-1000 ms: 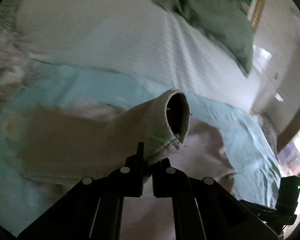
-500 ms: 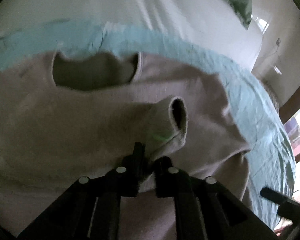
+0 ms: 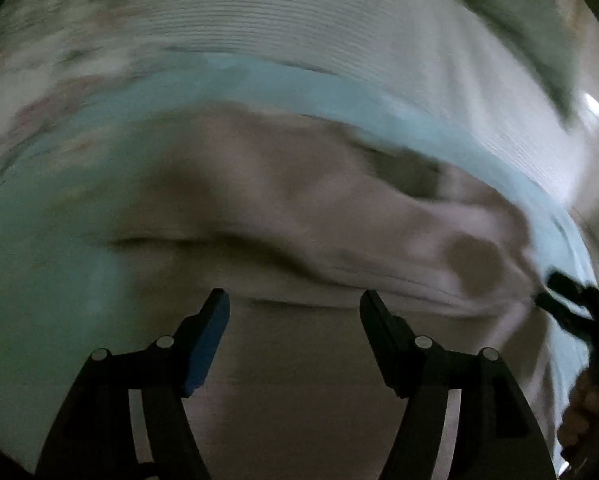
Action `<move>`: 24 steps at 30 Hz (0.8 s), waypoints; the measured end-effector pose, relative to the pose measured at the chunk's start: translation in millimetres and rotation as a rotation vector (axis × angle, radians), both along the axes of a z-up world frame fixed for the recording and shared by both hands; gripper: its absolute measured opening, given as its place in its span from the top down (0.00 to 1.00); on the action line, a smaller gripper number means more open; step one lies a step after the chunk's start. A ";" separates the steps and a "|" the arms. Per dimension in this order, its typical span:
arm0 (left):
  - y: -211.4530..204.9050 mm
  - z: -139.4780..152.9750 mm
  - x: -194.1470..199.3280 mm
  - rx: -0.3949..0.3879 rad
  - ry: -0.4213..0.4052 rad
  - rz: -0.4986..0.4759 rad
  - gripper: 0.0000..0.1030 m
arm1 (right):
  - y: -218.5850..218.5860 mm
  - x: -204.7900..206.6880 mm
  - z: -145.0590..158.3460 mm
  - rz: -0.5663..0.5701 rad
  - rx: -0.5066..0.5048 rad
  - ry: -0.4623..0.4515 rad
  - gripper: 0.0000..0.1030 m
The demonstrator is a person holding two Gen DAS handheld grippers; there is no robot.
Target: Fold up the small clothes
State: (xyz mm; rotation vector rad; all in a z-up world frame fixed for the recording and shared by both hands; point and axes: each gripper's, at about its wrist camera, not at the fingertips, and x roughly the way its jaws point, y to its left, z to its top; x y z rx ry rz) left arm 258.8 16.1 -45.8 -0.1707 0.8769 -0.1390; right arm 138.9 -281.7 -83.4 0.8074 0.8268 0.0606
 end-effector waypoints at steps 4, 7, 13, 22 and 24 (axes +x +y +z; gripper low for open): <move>52.1 -16.1 13.3 -0.022 0.051 0.129 0.34 | 6.1 23.5 -15.3 0.013 -0.018 0.057 0.30; 66.8 -28.8 23.6 -0.034 0.081 0.153 0.34 | 10.3 36.5 -19.2 0.032 -0.018 0.061 0.35; 58.1 -38.6 42.2 0.052 0.092 0.148 0.34 | -2.5 30.7 24.2 0.038 -0.025 -0.065 0.93; 47.1 -35.9 51.4 0.149 0.062 0.146 0.53 | -79.9 -27.8 40.9 -0.095 -0.107 -0.065 0.95; 44.9 -34.2 46.3 0.167 0.055 0.158 0.62 | -85.9 -33.1 12.5 -0.108 -0.119 0.020 0.96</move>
